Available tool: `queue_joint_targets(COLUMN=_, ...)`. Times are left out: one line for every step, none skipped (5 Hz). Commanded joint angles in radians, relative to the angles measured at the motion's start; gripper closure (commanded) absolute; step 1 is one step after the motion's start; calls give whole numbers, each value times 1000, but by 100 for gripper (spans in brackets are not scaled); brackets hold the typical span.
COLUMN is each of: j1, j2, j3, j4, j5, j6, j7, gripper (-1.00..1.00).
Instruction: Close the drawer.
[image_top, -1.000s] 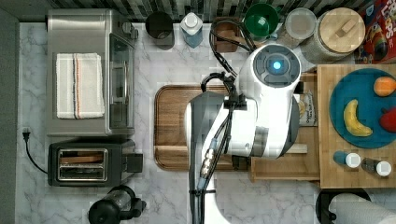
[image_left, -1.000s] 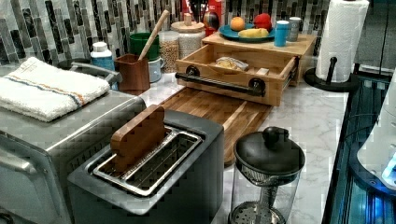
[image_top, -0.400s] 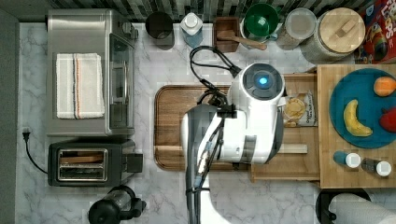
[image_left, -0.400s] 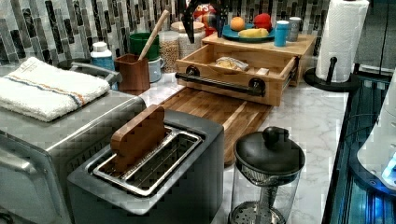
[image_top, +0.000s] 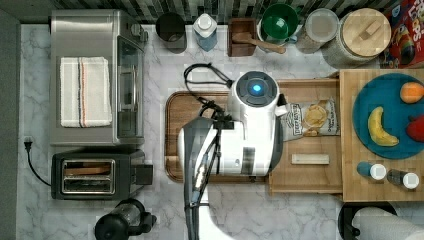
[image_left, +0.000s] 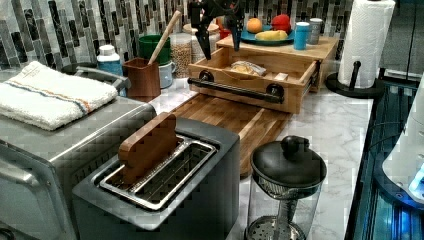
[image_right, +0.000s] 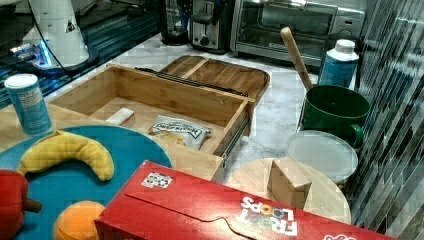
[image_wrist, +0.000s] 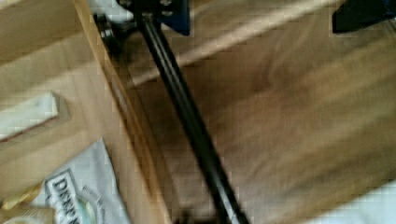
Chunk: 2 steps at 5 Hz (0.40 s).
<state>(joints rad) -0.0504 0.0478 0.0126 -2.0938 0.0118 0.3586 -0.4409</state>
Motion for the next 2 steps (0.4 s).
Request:
queue_joint_targets(j1=57, j2=-16, j3=48, j4=-108, j5=47, j6=199, j7=-200, gripper=100)
queue_joint_targets(j1=61, j2=49, j3=32, j4=-106, j5=32, j6=246, j7=-226, gripper=100)
